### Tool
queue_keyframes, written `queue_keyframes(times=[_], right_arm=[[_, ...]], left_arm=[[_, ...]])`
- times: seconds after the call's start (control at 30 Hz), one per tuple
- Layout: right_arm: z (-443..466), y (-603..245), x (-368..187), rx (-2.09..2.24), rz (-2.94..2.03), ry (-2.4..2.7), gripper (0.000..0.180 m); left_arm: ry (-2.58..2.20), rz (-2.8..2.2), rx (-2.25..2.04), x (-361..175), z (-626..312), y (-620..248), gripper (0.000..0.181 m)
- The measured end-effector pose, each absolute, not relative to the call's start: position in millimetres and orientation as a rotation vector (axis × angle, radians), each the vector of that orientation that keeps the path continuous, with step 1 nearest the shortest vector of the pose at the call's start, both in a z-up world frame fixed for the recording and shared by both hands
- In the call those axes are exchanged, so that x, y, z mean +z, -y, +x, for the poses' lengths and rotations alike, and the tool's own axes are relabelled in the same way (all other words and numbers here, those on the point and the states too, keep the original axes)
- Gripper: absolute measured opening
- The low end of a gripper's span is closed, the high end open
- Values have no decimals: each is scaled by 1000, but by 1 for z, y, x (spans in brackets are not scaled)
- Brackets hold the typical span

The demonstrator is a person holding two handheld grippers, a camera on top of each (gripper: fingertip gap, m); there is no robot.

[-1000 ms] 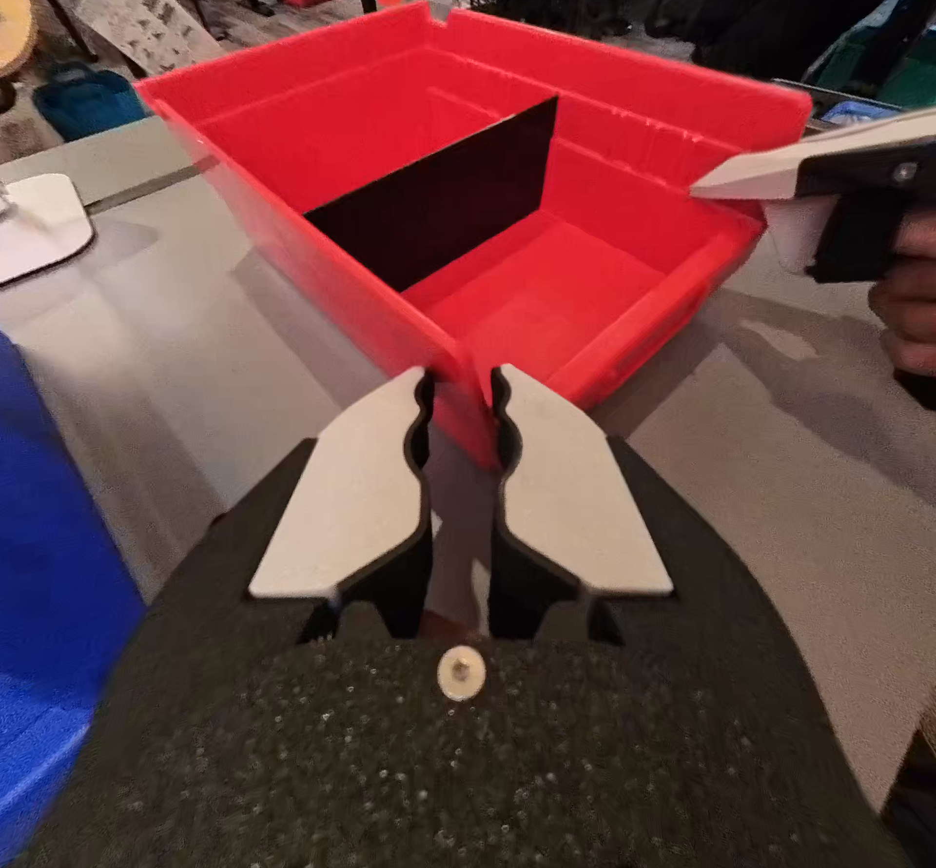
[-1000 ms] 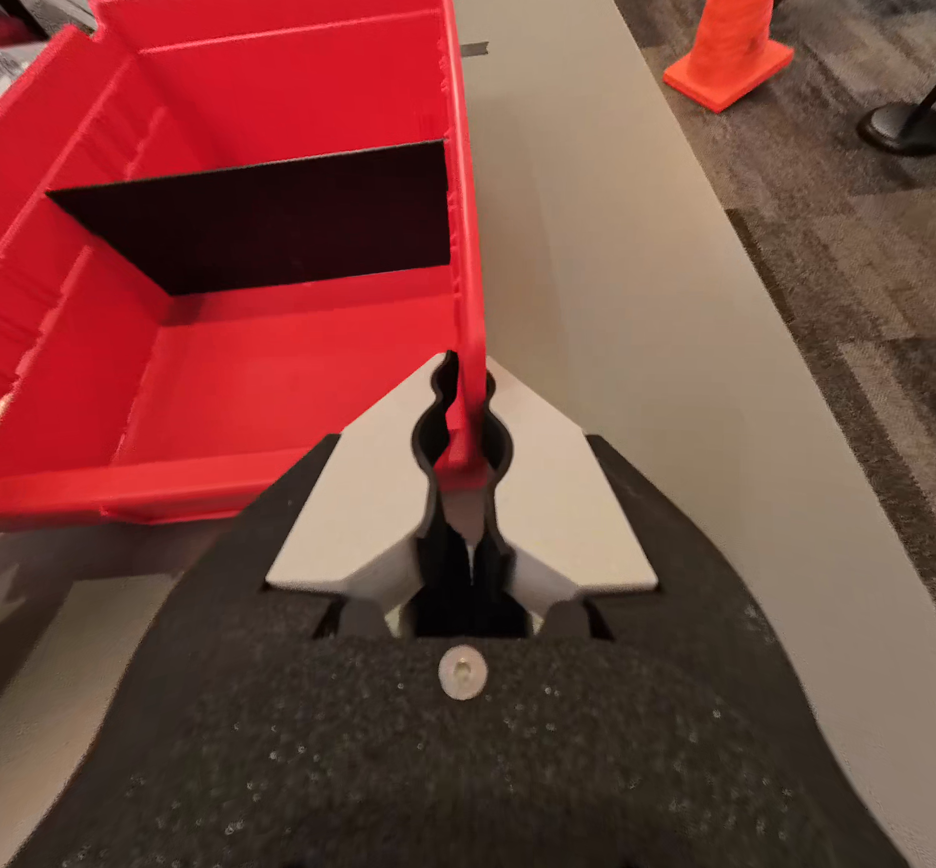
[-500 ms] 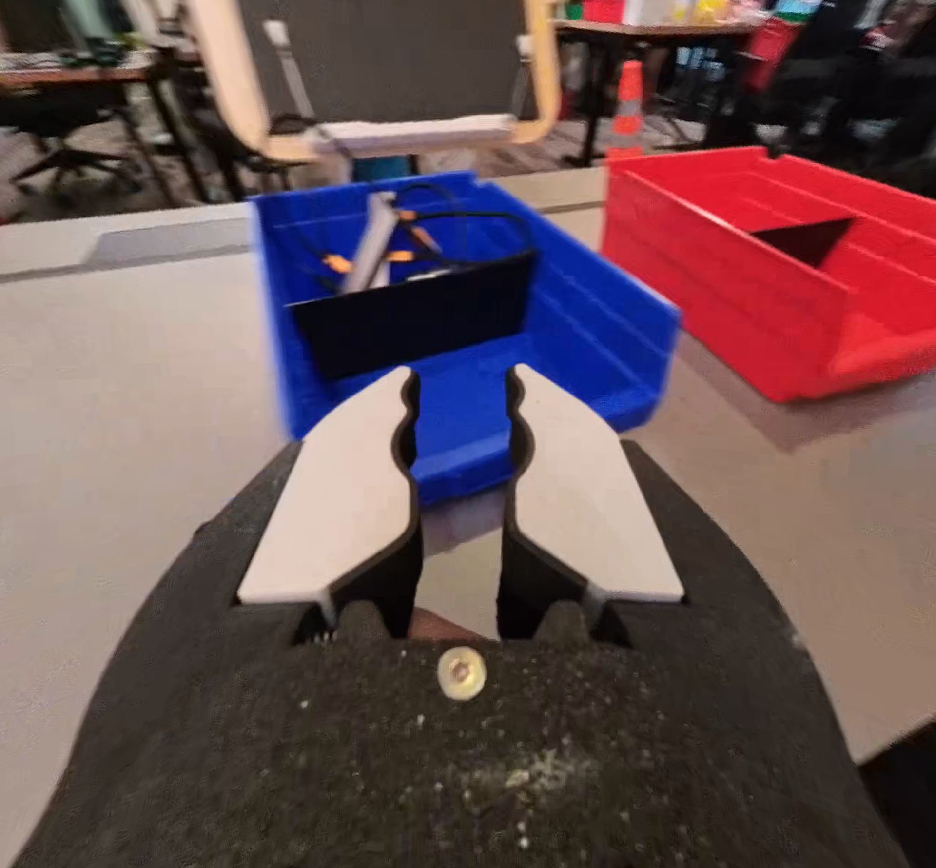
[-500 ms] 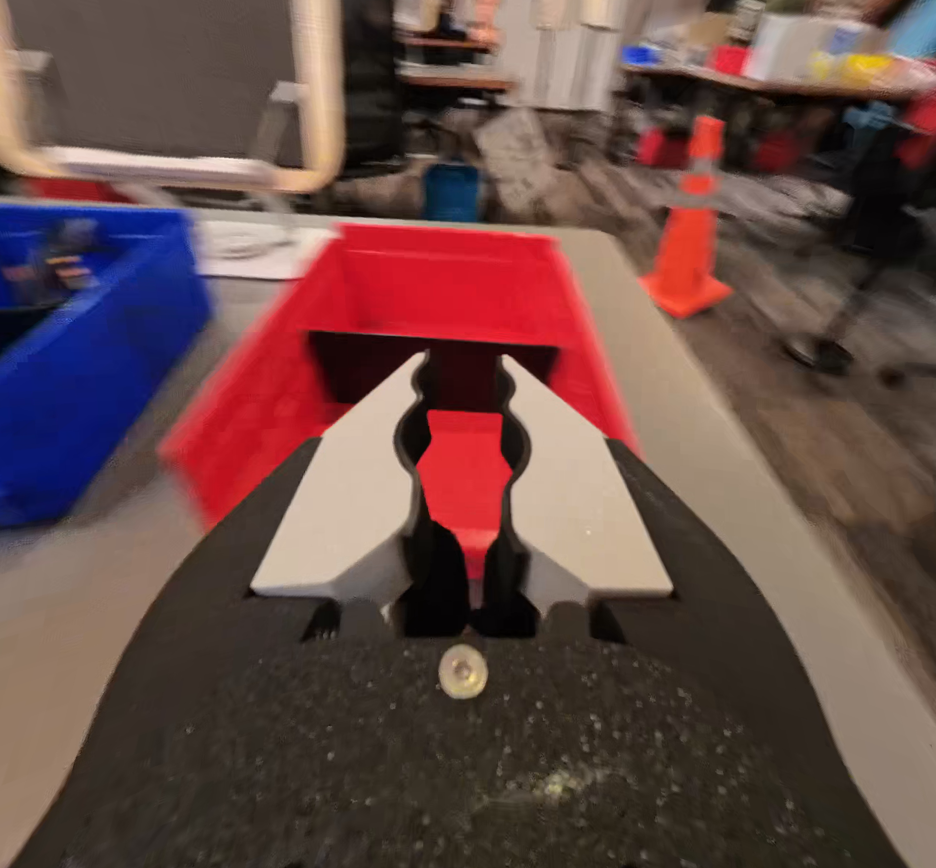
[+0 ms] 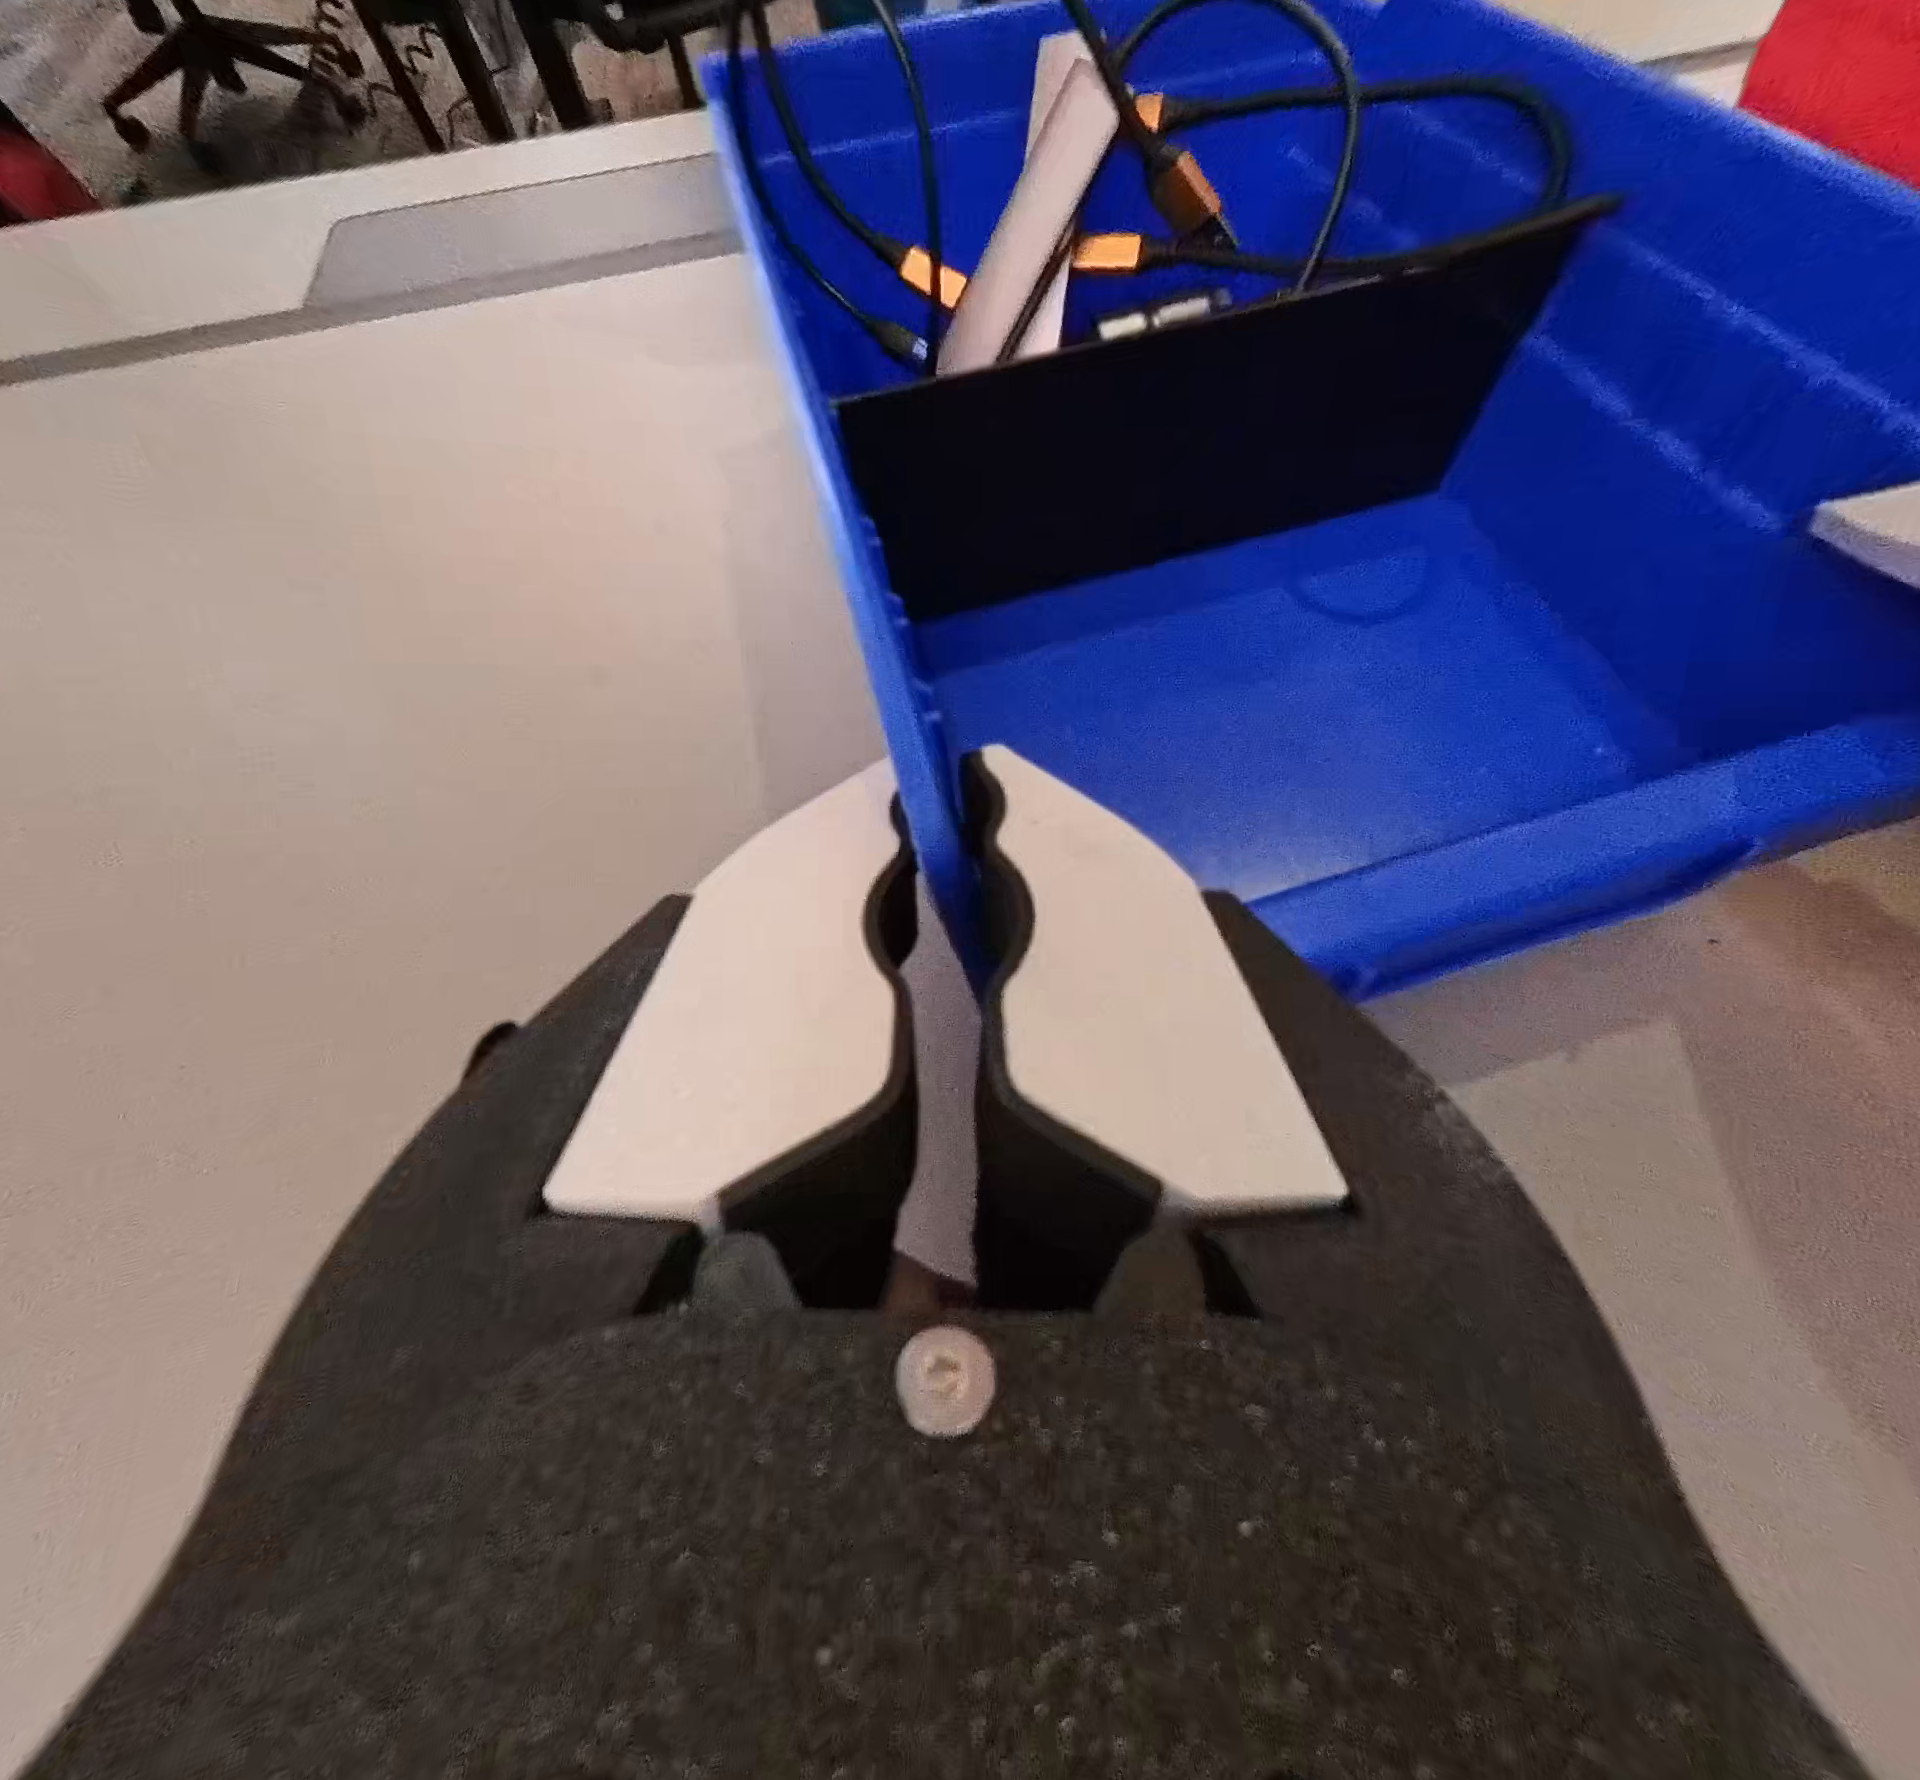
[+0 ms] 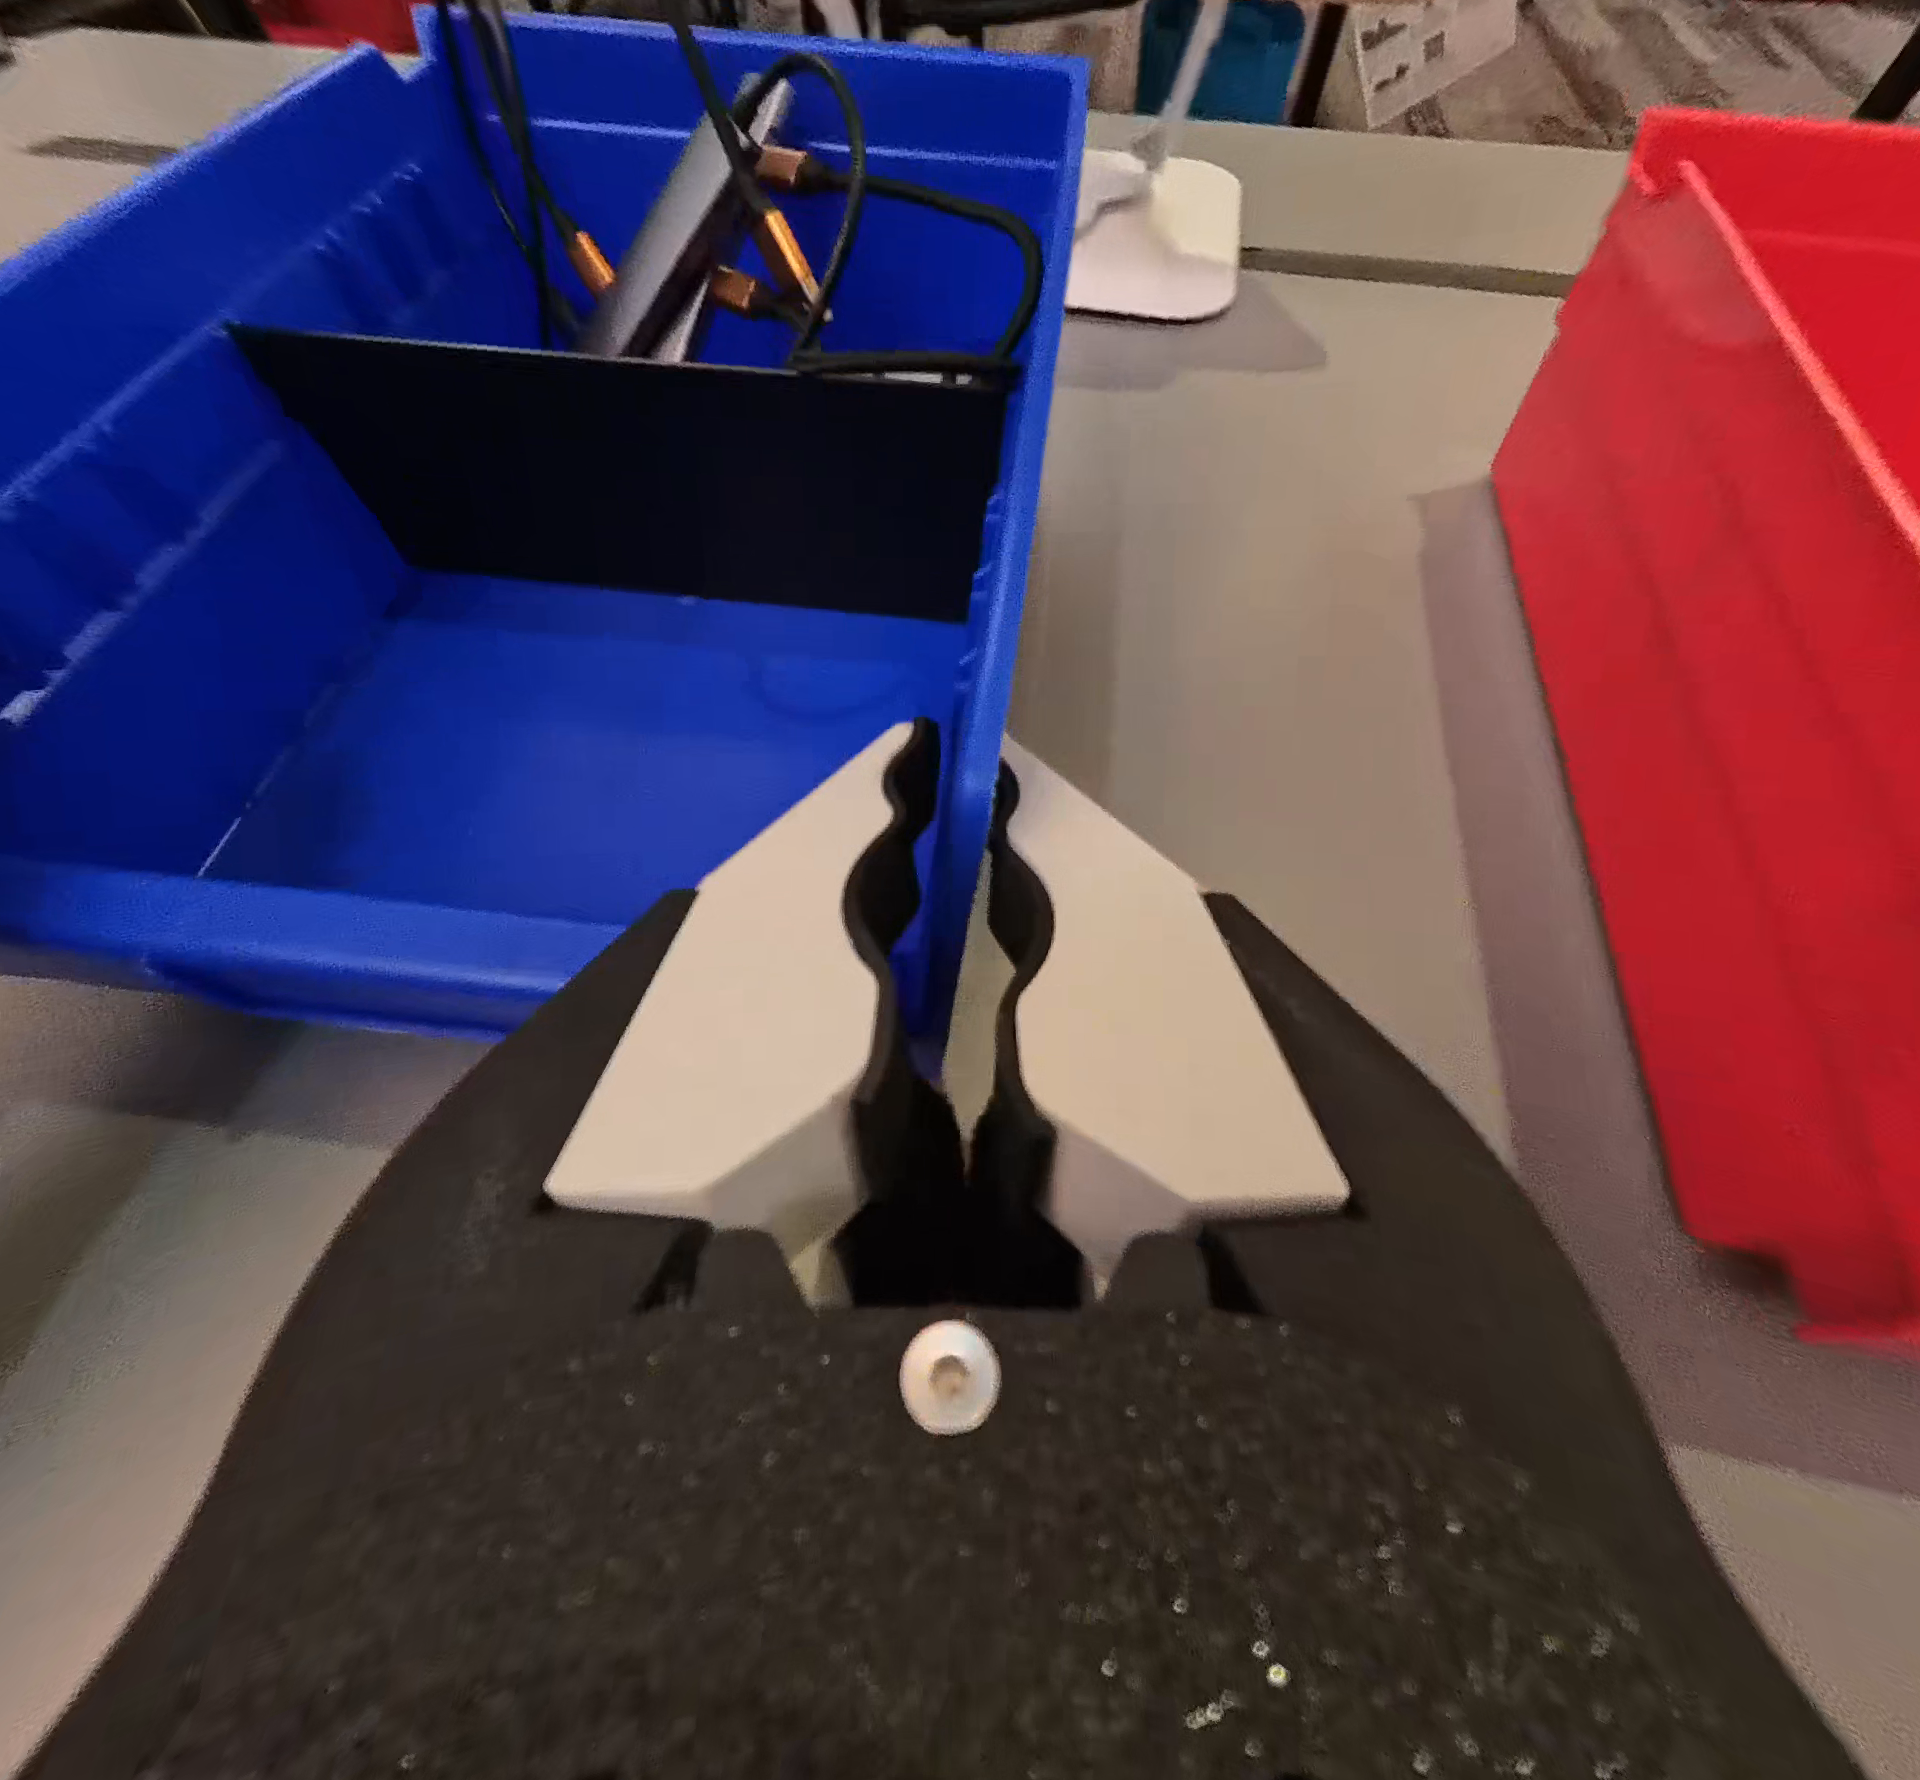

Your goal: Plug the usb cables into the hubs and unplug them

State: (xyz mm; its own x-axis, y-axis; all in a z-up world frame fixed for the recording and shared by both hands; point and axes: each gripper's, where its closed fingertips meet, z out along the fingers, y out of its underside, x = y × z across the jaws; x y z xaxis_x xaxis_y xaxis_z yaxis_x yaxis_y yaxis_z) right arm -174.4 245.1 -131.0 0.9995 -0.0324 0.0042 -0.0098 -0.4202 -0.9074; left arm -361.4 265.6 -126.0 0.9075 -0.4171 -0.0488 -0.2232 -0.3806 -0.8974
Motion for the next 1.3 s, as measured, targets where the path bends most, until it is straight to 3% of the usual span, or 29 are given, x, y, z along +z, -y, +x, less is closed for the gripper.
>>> queue_keyframes(times=[0.2, 0.37, 0.6, 0.67, 0.7, 0.77, 0.87, 0.97, 1.1, 1.2, 1.3], right_arm=[[-277, -261, -109, 17, -1882, 56, 5], [-361, -276, -121, 72, -1900, 153, 7], [-389, -279, -132, 245, -1933, 232, 14], [-390, -262, -134, 384, -2007, 345, 23], [-386, -250, -130, 448, -2023, 420, 36], [-361, -225, -107, 539, -1977, 561, 41], [-281, -210, -58, 498, -1836, 602, 44], [-165, -213, -28, 347, -1807, 431, 46], [21, -189, -18, -30, -1765, 78, 47], [129, -148, -41, -258, -1753, -135, 44], [159, -133, -88, -170, -1861, -225, 49]], left_arm=[[-345, -2004, -192, -115, -460, -278, 4], [-318, -1981, -119, -111, -545, -298, 3], [-199, -2024, -148, -130, -574, -308, 3], [-165, -2027, -169, -127, -573, -308, 3], [-145, -2000, -185, -119, -573, -308, 6], [-103, -1864, -200, -78, -576, -305, 32], [-50, -1645, -156, -7, -576, -280, 35], [-179, -1610, -324, 22, -493, -264, 33], [-647, -1791, -847, -21, -282, -222, 51], [-890, -1833, -1084, -60, -158, -185, 61], [-1084, -1880, -1070, -95, -77, -168, 67]])
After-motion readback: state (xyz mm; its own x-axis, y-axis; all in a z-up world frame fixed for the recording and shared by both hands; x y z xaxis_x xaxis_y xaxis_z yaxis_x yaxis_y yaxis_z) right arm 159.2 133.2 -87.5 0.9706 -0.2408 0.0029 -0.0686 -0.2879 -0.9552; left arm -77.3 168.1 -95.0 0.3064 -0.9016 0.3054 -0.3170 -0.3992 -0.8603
